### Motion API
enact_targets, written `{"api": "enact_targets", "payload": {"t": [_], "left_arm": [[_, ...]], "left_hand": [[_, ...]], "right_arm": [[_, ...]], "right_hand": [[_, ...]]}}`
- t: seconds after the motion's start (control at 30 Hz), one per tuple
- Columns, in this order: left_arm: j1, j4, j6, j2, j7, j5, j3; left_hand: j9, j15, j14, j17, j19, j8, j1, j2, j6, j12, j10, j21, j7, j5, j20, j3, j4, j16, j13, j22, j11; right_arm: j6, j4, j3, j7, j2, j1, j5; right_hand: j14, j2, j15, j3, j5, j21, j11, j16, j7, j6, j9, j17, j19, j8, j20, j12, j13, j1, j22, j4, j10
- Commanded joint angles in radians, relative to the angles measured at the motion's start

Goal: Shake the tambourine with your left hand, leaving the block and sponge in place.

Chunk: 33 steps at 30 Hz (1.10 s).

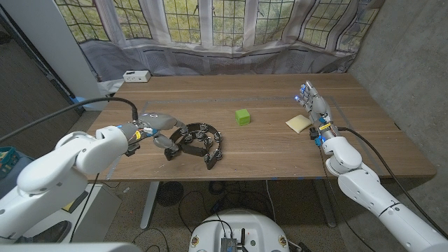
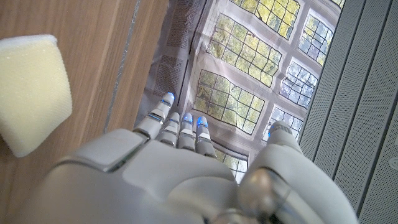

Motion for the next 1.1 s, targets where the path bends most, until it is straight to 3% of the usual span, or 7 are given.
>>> {"api": "enact_targets", "payload": {"t": [0.03,0.57,1.1], "left_arm": [[-0.067,0.083,-0.032,0.074,0.039,-0.056,0.079],[-0.158,0.15,0.0,0.167,0.122,-0.06,0.234],[-0.165,0.217,-0.006,0.19,0.322,-0.104,0.324]], "left_hand": [[0.005,-0.024,-0.004,0.001,0.005,0.002,0.027,0.01,-0.003,0.002,0.0,-0.005,-0.002,-0.003,0.0,0.004,0.002,0.001,0.003,0.002,-0.003],[0.005,-0.03,0.02,0.001,0.017,0.007,0.051,0.015,0.013,0.006,0.018,-0.005,-0.003,-0.009,0.001,0.0,0.004,0.009,0.004,0.001,-0.003],[0.006,-0.037,0.061,0.002,0.056,0.019,0.085,0.032,0.059,0.018,0.058,0.004,-0.003,-0.014,0.001,-0.004,0.006,0.019,0.006,0.002,-0.01]], "right_arm": [[-0.008,-0.009,0.004,-0.015,-0.002,-0.004,-0.012],[-0.011,-0.013,0.012,-0.036,0.004,-0.014,-0.017],[-0.004,-0.001,0.014,-0.033,0.008,-0.012,-0.017]], "right_hand": [[0.004,0.007,0.003,0.004,0.005,-0.004,-0.002,-0.002,-0.004,0.005,0.002,0.0,0.01,0.002,-0.005,0.0,0.005,-0.003,0.003,-0.005,0.011],[0.007,0.008,0.004,0.004,0.004,-0.004,0.0,-0.002,-0.005,0.005,0.002,0.0,0.011,0.001,-0.004,-0.001,0.005,-0.005,0.003,-0.007,0.013],[0.009,0.008,0.005,0.004,0.004,-0.005,0.0,-0.003,-0.005,0.006,0.002,0.0,0.013,0.001,-0.004,-0.003,0.005,-0.007,0.003,-0.008,0.014]]}}
